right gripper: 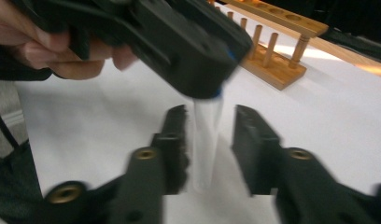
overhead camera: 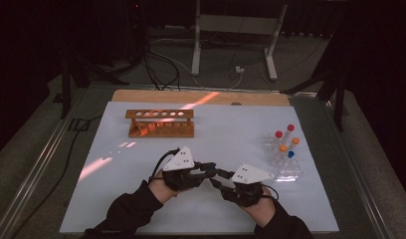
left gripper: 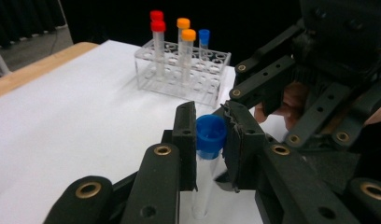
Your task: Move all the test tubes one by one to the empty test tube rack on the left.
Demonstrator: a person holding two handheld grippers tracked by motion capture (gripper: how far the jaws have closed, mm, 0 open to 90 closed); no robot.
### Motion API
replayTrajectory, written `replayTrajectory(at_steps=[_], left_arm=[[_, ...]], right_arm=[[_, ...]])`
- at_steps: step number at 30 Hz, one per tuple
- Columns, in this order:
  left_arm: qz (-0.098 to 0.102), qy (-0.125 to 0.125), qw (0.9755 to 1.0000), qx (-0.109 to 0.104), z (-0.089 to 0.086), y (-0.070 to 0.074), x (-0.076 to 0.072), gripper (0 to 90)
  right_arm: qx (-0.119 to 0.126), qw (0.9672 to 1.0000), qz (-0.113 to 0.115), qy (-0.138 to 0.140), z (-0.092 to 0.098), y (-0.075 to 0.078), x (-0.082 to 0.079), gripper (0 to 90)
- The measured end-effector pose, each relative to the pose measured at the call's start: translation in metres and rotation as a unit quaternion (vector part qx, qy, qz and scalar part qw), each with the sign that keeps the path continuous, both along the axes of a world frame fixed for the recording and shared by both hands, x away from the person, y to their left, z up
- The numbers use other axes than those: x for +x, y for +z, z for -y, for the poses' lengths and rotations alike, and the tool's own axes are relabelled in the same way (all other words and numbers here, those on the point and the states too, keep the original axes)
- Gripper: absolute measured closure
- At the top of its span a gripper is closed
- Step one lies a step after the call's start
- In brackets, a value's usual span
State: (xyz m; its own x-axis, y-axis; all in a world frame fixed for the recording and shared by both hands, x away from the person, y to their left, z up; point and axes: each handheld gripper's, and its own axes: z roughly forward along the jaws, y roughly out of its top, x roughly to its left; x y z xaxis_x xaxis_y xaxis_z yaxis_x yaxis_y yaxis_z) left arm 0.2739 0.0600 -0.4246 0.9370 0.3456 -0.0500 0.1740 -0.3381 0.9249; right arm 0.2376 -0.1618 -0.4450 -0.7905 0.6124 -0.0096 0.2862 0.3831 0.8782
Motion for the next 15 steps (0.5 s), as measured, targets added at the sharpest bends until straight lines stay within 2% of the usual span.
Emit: replayTrajectory(at_steps=[2,4,5,7,10,12,14,15], left_arm=[[0.004,0.005,1.0,-0.002,-0.004,0.003,0.002,77.0],[0.008,0.019,0.9998,-0.001,-0.011,0.007,0.009,77.0],[0.008,0.019,0.9998,-0.001,-0.011,0.007,0.009,77.0],[0.01,0.032,0.9994,0.001,-0.016,0.009,0.014,77.0],[0.005,0.049,0.9988,0.005,-0.024,0.012,0.025,77.0],[0.004,0.061,0.9981,0.008,-0.028,0.013,0.032,77.0],[0.001,0.073,0.9973,0.008,-0.033,0.015,0.039,77.0],[0.0,0.077,0.997,0.008,-0.035,0.017,0.041,77.0]], right_arm=[[0.004,1.0,-0.005,-0.008,0.002,-0.002,0.001,40.1],[0.011,0.9998,-0.002,-0.016,0.004,-0.002,0.002,31.4],[0.011,0.9998,-0.002,-0.016,0.004,-0.002,0.002,31.4],[0.01,0.9997,0.005,-0.022,0.006,-0.001,0.001,23.0],[0.015,0.9993,0.015,-0.029,0.01,-0.001,0.001,15.2],[0.024,0.9991,0.013,-0.031,0.012,0.0,0.001,12.0],[0.033,0.999,0.009,-0.029,0.014,0.001,0.001,3.1],[0.037,0.9989,0.008,-0.027,0.016,0.002,0.001,2.6]])
